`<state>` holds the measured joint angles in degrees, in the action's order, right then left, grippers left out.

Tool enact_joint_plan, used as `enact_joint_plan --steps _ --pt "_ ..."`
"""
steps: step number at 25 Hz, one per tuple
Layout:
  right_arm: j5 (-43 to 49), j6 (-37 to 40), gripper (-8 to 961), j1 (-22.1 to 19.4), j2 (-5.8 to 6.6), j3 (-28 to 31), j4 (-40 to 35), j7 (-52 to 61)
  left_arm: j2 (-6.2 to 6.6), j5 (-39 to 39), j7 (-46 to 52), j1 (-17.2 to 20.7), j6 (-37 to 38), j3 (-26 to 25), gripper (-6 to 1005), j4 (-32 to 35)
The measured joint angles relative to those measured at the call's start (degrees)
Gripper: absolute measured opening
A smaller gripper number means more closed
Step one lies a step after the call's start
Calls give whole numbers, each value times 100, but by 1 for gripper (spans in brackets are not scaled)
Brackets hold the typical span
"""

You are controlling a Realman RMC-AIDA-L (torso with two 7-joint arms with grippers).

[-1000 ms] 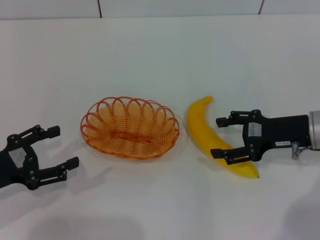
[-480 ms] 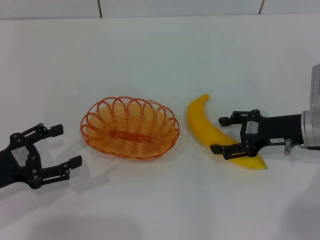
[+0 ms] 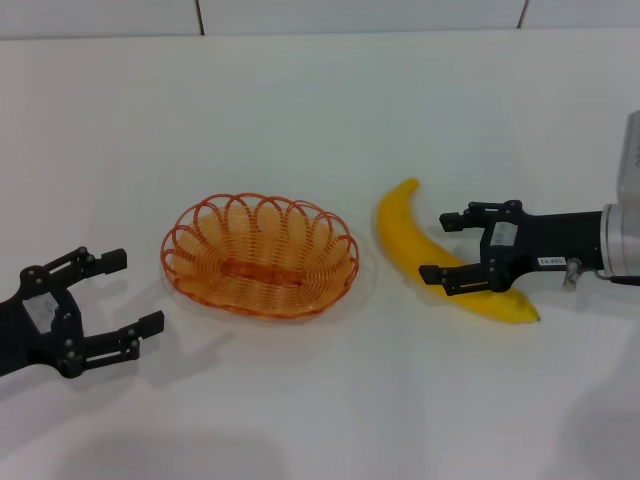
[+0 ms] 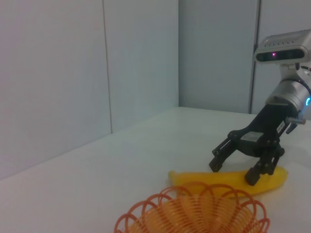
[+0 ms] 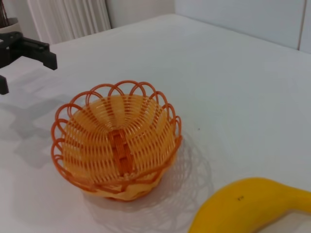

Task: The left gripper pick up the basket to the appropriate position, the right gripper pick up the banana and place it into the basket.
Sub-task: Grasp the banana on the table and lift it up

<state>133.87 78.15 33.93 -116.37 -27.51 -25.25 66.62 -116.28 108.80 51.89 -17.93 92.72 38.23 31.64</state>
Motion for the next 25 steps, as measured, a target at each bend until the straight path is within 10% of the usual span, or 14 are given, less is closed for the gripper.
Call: enact_joint_plan --steps 11,25 --pt "35 13 877 15 -7 -112 33 117 0 0 24 -3 1 -6 892 0" --pt "33 -25 593 95 -16 -188 36 774 0 0 44 -9 3 -87 892 0"
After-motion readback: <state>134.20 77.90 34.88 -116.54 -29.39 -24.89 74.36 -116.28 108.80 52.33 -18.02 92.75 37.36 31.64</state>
